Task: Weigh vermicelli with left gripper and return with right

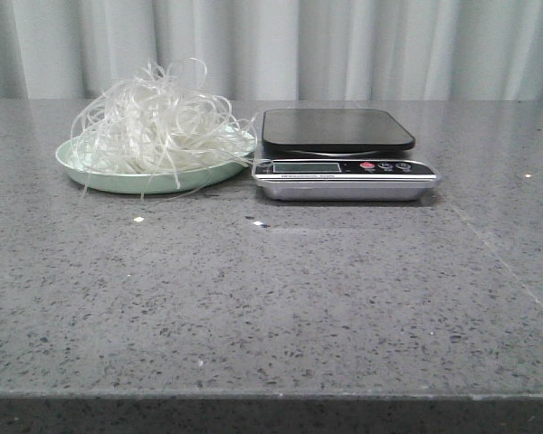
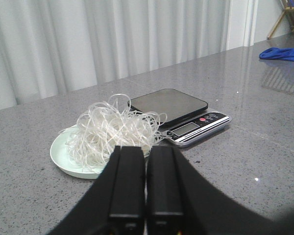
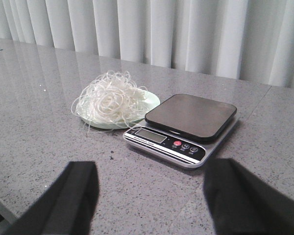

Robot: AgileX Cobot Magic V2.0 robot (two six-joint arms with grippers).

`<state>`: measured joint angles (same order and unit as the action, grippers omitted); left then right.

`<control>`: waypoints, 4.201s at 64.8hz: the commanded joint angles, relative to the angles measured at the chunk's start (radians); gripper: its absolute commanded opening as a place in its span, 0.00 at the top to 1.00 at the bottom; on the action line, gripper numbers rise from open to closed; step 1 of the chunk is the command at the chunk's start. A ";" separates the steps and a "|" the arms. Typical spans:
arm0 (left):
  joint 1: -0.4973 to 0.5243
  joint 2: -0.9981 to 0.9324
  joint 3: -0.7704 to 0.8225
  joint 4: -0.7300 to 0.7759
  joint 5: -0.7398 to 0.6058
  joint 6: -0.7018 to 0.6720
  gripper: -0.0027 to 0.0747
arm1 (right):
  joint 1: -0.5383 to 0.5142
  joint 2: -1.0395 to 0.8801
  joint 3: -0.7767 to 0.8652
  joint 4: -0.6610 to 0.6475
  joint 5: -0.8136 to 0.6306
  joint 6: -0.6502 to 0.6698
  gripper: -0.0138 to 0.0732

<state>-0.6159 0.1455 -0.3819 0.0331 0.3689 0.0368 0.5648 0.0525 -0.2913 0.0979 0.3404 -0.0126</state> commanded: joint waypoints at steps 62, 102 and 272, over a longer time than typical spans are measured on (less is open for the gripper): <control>0.203 0.010 0.092 -0.011 -0.138 -0.009 0.79 | -0.004 0.008 -0.026 -0.008 -0.102 -0.005 0.63; 0.619 -0.172 0.391 -0.066 -0.415 -0.009 0.79 | -0.004 0.008 -0.026 -0.008 -0.103 -0.005 0.63; 0.621 -0.170 0.391 -0.066 -0.419 -0.009 0.79 | -0.530 -0.080 0.311 -0.066 -0.443 -0.005 0.63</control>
<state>0.0029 -0.0039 0.0034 -0.0309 0.0335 0.0368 0.0383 -0.0110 0.0277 0.0443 -0.0161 -0.0126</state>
